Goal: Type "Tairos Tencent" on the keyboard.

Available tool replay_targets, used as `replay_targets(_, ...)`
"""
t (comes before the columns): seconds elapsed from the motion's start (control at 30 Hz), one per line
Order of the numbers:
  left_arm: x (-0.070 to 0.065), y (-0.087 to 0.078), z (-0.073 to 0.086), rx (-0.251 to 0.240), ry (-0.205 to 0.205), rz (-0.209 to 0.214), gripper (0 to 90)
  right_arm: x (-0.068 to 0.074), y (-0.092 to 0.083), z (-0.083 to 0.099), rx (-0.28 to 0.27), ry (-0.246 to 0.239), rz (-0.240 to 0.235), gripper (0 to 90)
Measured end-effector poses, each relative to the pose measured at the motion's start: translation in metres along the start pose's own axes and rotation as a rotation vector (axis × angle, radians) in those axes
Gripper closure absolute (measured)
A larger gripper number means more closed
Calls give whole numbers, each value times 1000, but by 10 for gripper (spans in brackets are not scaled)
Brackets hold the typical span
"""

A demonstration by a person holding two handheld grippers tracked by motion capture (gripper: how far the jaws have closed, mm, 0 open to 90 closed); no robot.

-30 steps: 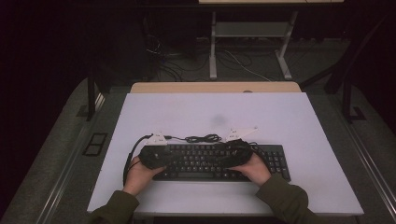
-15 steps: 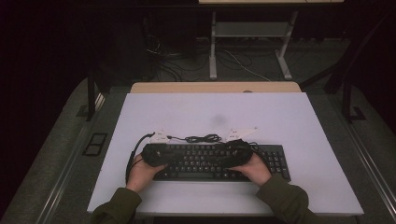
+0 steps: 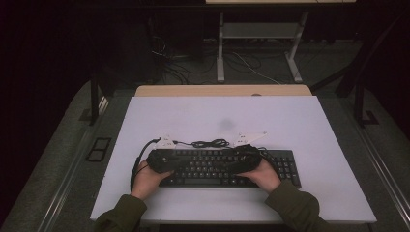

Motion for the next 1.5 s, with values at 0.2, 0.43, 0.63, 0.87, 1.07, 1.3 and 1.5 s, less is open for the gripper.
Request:
replay_targets(0.2, 1, 1, 2, 2, -2, 3, 890, 0, 0, 0, 0, 3, 0, 344)
replay_targets(0.43, 0, 0, 1, -1, -1, 2, 890, -1, -1, -1, -2, 2, 0, 344)
replay_targets(0.63, 2, -4, 0, -18, -10, -3, 890, -1, -1, -1, -3, 1, 1, 344)
replay_targets(0.87, -1, -8, 0, -27, -18, 2, 890, 0, 0, 0, -2, 1, -1, 345)
replay_targets(1.07, -4, -10, 1, -33, -19, 3, 885, 1, 0, 0, -1, 3, -5, 348)
replay_targets(1.3, -5, -12, 4, -41, -34, 0, 745, 7, 2, 0, 9, 1, -29, 415)
replay_targets(1.5, -6, -13, 3, -51, -45, -9, 593, 15, 5, 0, 16, -13, -60, 539)
Point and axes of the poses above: each handheld gripper's, and its own axes: y roughly forward along the jaws, z roughly out of its underside, x roughly to its left, the point moved 9 cm from there along y, roughly forward along the jaws, and after that the axes turned 5 degrees about -y, right-handed, at the moved point
